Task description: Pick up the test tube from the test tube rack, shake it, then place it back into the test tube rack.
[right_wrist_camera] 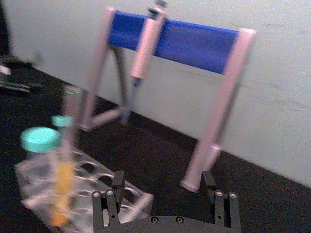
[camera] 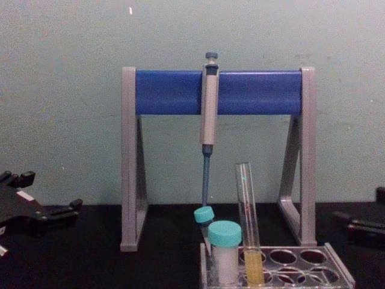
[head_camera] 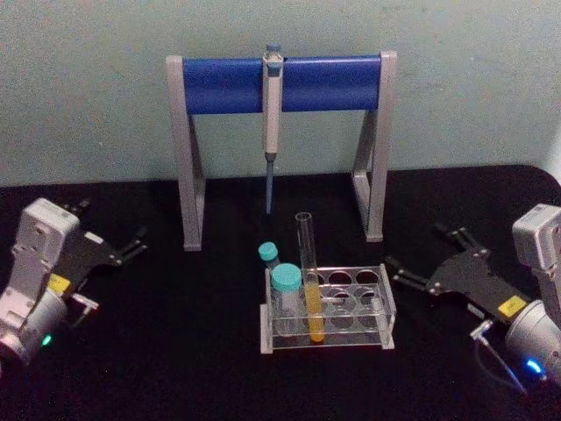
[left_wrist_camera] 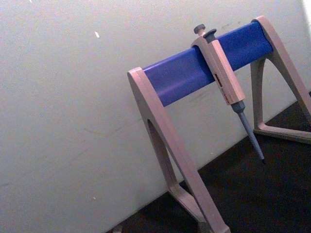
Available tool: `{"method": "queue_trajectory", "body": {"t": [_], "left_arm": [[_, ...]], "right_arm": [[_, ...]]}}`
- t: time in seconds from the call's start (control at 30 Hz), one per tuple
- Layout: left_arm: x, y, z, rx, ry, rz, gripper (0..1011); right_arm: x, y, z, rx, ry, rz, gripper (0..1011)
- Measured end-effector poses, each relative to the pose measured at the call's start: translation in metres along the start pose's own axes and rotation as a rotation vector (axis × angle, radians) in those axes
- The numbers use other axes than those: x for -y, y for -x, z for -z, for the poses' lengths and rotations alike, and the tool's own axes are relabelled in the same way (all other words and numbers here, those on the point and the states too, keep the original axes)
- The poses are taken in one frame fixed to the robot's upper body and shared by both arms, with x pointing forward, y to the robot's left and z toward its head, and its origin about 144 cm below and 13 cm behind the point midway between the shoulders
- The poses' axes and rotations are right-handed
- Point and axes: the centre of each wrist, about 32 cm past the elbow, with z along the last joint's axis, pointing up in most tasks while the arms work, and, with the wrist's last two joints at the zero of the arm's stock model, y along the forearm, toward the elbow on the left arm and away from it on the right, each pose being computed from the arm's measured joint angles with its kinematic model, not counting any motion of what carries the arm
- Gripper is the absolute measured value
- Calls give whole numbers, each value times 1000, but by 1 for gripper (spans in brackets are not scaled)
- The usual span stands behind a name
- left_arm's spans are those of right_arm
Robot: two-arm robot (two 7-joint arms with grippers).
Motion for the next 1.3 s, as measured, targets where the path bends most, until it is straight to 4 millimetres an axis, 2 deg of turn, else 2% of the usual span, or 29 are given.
{"method": "queue_trajectory", "body": {"t": [0.5, 1.0, 1.3], "left_arm": [[0, 0, 0, 0, 0, 0, 1001], [0, 0, 0, 0, 0, 0, 1001], [0, 0, 0, 0, 0, 0, 1001]], "right_arm": [[-12, 11, -13, -156, -21, -265, 1000], [-58, 10, -21, -189, -14, -382, 1000], [-76, 6, -22, -188, -6, -390, 1000]]}}
